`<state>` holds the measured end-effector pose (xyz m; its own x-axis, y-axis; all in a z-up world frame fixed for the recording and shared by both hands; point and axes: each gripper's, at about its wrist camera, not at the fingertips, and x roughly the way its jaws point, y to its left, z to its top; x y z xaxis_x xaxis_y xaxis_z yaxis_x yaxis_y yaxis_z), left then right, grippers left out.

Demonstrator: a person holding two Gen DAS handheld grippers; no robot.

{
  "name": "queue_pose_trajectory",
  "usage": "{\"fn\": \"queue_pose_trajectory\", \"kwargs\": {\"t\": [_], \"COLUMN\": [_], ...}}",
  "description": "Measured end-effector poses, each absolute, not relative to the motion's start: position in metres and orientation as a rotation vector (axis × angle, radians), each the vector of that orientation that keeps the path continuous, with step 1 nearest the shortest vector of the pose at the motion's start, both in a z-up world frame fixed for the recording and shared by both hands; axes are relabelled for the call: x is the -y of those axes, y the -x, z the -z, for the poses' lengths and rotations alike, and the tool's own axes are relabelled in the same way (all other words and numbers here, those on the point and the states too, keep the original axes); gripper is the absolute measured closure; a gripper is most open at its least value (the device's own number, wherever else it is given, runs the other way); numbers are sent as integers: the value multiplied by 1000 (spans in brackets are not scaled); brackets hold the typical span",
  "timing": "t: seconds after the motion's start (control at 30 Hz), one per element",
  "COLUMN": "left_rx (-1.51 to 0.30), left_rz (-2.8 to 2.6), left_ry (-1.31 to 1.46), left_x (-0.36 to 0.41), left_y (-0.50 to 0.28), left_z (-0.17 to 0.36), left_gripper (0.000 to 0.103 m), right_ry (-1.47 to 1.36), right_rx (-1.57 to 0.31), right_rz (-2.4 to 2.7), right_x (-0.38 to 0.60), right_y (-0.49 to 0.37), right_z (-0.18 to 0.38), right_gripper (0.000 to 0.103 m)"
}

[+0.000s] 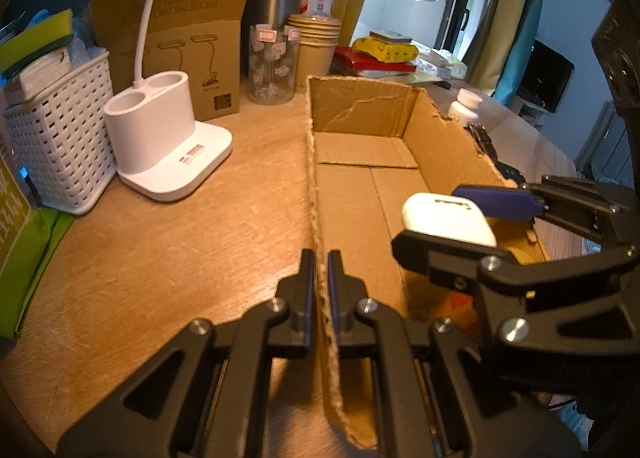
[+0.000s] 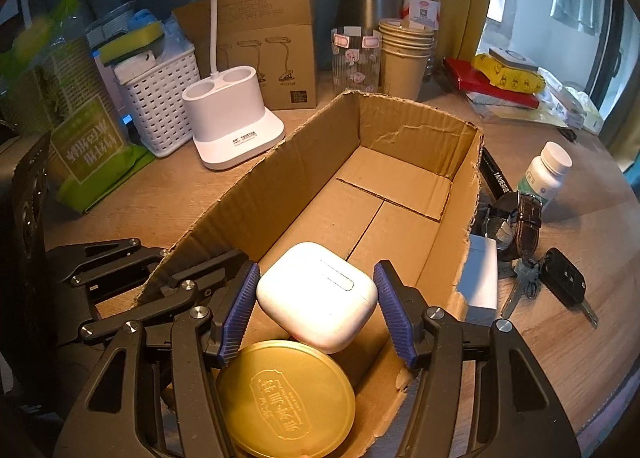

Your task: Organize rigid objects

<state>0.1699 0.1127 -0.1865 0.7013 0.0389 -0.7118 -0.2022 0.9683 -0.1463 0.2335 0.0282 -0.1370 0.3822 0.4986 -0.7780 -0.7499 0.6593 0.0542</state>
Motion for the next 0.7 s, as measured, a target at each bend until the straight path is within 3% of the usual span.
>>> {"fn": "queue_pose_trajectory", "kwargs": {"t": [0.1,0.23,0.7], "left_rx": [-783,-787,-790], "left_rz": [-137,-138,-142], "left_ry": [220,219,218], "left_x": [-113,-113,-115], "left_y": [-170,-170,-172], "left_z": [187,188,188], "left_gripper": [97,97,96], "right_ry": [321,297,224], "right_rx": [-857,-842,-767], "right_rz": [-826,-831,-780], "right_x": [-27,-23,4], "right_y": [-232,-232,-236], "right_z": [135,130,107], "right_gripper": [38,24,23]}}
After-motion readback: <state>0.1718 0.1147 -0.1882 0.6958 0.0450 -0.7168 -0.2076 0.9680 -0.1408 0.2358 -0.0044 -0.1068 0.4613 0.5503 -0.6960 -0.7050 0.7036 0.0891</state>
